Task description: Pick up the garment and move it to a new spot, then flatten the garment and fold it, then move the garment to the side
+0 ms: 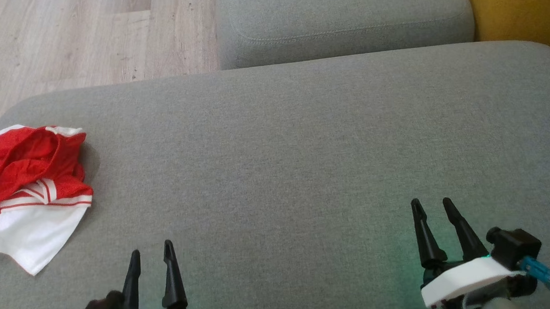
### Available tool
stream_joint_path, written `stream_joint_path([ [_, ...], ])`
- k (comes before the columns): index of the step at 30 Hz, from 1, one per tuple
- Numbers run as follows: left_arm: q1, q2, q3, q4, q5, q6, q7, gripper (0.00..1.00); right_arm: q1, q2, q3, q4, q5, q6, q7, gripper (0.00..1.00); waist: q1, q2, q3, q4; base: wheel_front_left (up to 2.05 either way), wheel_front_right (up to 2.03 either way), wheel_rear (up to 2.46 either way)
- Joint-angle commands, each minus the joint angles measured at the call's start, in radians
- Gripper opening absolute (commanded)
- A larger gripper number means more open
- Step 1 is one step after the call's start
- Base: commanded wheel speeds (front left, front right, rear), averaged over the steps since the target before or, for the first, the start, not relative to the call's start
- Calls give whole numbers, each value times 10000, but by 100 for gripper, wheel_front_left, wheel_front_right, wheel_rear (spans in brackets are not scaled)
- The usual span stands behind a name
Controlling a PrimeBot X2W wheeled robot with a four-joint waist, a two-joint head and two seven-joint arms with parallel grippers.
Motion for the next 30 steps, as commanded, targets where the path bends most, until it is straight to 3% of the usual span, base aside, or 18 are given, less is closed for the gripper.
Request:
stream_joint_path([
  [1, -154, 71, 160, -253, 312, 127, -168, 100, -284, -86, 290, -265, -353, 35, -175, 100, 0, 0, -5, 2, 0, 0, 0],
  [20, -35, 83, 111, 163, 2080, 465, -749, 100, -367, -100, 707, 290, -2502, 40, -759, 100, 0, 0, -50, 39, 0, 0, 0],
  [30, -62, 83, 134, 398, 1896, 507, -749, 100, -394, -100, 669, 349, -2482, 40, -759, 100, 0, 0, -37, 24, 0, 0, 0],
])
